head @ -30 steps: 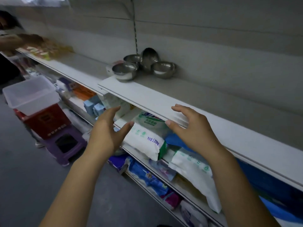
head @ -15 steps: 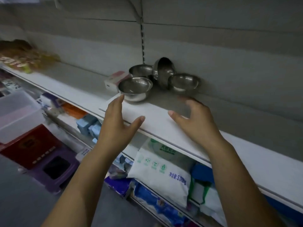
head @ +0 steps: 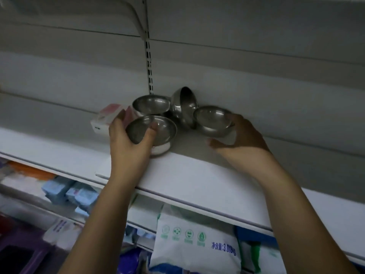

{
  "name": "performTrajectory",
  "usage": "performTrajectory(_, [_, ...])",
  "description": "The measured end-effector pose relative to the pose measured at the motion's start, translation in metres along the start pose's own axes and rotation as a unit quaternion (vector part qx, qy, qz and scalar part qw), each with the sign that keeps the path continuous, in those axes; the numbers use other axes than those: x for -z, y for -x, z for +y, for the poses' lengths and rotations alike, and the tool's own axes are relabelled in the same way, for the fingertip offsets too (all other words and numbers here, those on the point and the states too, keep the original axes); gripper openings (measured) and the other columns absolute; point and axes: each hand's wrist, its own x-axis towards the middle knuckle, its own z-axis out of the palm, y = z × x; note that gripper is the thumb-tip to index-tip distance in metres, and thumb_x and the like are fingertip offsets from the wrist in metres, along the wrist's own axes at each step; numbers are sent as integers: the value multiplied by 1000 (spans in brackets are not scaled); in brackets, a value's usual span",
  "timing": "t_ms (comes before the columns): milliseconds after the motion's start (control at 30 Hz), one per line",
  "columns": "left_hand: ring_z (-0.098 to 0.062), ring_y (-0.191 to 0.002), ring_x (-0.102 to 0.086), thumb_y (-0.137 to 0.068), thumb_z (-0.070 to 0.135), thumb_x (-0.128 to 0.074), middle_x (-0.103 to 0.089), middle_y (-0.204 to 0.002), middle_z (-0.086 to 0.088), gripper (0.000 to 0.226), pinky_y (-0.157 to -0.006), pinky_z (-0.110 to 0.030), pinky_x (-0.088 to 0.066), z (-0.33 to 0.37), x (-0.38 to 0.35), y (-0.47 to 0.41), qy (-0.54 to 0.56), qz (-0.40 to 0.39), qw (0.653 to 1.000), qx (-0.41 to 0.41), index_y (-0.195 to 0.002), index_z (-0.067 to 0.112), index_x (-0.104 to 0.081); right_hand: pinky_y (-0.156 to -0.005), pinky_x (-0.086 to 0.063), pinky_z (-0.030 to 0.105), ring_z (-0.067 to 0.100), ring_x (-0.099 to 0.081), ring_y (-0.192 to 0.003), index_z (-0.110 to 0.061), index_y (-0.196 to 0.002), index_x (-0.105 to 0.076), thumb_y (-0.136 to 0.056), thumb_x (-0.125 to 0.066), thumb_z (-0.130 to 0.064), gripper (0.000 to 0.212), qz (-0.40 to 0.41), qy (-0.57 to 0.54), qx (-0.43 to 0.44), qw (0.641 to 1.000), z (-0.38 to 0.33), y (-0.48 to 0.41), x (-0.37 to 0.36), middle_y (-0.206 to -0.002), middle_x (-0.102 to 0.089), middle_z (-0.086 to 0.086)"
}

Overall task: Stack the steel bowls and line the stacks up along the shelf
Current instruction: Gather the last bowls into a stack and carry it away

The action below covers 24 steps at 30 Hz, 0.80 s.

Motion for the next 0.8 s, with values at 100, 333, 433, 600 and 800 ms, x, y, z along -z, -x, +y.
performTrajectory(100, [-6,-128,-51,-94,42,-66,-52,-145,8,63,-102,-13,-40,-1,1,-10,58,-14,998,35,-149,24,-42,-114,-35,37,29,-32,-147,-26,-157,-24,-73,-84,-50,106,-26,11,-60,998,-9,-23,-6,-159,-33,5])
performTrajectory(333, [-8,-120,-61,-100,41,-56,-65,-132,7,41,-106,-31,-46,-10,19,-33,139,-130,977,94,-139,28,-53,-122,-23,48,28,-12,-154,-34,-160,4,-67,-88,-54,133,55,-117,-134,983,-5,-43,-44,-168,-13,-1])
performTrajectory(433, [-6,-111,-67,-102,43,-53,-71,-121,8,32,-100,-30,-50,-15,18,-41,165,-156,967,113,-130,29,-61,-119,-36,45,19,-35,-146,-34,-159,-5,-56,-92,-59,138,87,-170,-129,973,0,-41,-53,-162,-29,-3])
performTrajectory(600, [-4,-107,-66,-104,38,-50,-71,-115,10,26,-90,-20,-48,-13,17,-37,207,-143,958,136,-123,26,-64,-104,-37,23,8,-48,-130,-25,-160,-16,-64,-96,-33,125,148,-190,-124,963,1,-35,-54,-144,-45,-12])
performTrajectory(800, [11,-95,-58,-106,45,-40,-65,-103,23,20,-79,-13,-40,-12,18,-37,217,-154,949,171,-103,42,-59,-88,-43,3,-1,-57,-113,-23,-154,-26,-63,-96,-19,115,276,-218,-94,931,-35,-17,-57,-142,-51,-1])
